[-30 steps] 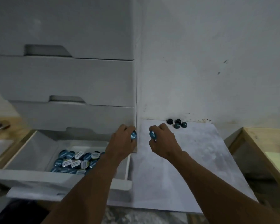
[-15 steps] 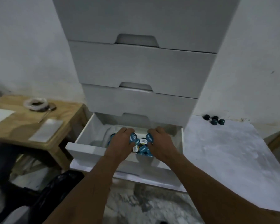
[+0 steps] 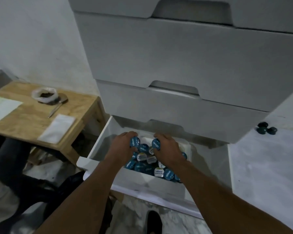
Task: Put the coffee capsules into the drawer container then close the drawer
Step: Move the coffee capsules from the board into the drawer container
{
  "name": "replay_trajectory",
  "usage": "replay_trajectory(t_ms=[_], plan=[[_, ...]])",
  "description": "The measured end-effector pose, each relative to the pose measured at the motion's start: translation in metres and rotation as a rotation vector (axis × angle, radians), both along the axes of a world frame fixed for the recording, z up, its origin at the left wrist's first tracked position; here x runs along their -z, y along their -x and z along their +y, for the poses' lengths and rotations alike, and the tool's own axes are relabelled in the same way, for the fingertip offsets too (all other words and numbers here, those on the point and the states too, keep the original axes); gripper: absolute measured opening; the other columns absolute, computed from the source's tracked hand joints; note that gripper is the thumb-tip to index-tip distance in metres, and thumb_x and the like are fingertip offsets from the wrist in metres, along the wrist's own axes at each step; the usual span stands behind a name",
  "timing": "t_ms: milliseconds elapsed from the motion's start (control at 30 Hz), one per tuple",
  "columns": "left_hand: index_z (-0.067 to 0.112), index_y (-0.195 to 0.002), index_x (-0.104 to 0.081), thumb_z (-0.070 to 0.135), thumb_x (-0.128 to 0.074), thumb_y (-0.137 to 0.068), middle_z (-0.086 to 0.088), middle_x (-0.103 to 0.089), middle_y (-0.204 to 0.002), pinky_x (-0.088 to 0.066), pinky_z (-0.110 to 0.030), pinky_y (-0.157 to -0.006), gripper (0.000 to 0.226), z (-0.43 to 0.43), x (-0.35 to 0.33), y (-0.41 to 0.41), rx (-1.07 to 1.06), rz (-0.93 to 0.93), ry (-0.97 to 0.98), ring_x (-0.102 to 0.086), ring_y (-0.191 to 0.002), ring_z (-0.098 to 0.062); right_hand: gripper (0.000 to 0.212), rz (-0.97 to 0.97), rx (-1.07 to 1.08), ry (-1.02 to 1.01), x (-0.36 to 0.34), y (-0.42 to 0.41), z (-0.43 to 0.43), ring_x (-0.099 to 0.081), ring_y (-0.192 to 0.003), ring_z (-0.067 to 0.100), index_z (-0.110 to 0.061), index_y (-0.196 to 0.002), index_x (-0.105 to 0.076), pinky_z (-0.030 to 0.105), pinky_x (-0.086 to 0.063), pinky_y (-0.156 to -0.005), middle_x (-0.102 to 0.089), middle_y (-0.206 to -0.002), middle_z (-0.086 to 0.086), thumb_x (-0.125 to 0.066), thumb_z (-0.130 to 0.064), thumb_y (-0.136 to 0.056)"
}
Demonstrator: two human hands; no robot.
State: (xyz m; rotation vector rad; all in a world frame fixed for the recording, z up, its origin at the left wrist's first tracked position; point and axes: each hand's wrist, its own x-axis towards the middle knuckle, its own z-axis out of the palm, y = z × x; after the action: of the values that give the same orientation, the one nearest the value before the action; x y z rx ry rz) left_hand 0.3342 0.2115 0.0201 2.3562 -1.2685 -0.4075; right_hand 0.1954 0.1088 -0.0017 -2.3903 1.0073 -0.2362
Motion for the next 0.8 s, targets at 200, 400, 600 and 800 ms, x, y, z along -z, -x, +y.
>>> replay_trajectory(t_ms=[200,400,600,800], plan=[[0.017,-0.120,-0.058,0.014,-0.071,-0.081,-0.005,-0.062,-0.118,-0.041,-0.025,-0.092,0.042,-0.022,0.014,-0.026,0.067,0.002,-0.006,-0.058,-0.104,-0.020,0.048,-0.001,0.054,-0.080,0.014,-0.028,-0.013,-0.053,-0.114,0.027,-0.014,-0.128,-0.054,0.028,-0.041,-0.098,-0.046,-0.131,0.010,-0.064,-0.005,-0.082],[0.015,-0.124,-0.056,0.014,-0.072,-0.080,-0.008,-0.058,-0.121,-0.044,-0.029,-0.095,0.048,-0.037,0.024,-0.042,0.200,0.036,-0.024,-0.057,-0.109,-0.023,0.054,0.040,0.164,-0.102,0.015,-0.040,-0.010,-0.052,-0.117,0.028,-0.016,-0.133,-0.048,0.033,-0.044,-0.100,-0.047,-0.132,0.010,-0.064,-0.009,-0.082],[0.010,-0.119,-0.055,0.014,-0.067,-0.082,-0.010,-0.061,-0.114,-0.046,-0.033,-0.089,0.039,-0.051,0.030,-0.053,0.293,0.034,-0.032,-0.058,-0.104,-0.025,0.047,0.058,0.235,-0.062,0.016,-0.048,-0.010,-0.053,-0.112,0.027,-0.009,-0.125,-0.052,0.030,-0.043,-0.095,-0.047,-0.127,0.011,-0.066,-0.008,-0.080],[0.015,-0.112,-0.061,0.017,-0.069,-0.076,-0.008,-0.059,-0.113,-0.052,-0.038,-0.086,0.037,-0.055,0.039,-0.062,0.344,-0.039,-0.015,-0.059,-0.100,-0.026,0.044,0.082,0.243,-0.017,0.022,-0.051,-0.011,-0.056,-0.107,0.028,-0.009,-0.121,-0.056,0.029,-0.045,-0.091,-0.050,-0.124,0.011,-0.068,-0.010,-0.079]])
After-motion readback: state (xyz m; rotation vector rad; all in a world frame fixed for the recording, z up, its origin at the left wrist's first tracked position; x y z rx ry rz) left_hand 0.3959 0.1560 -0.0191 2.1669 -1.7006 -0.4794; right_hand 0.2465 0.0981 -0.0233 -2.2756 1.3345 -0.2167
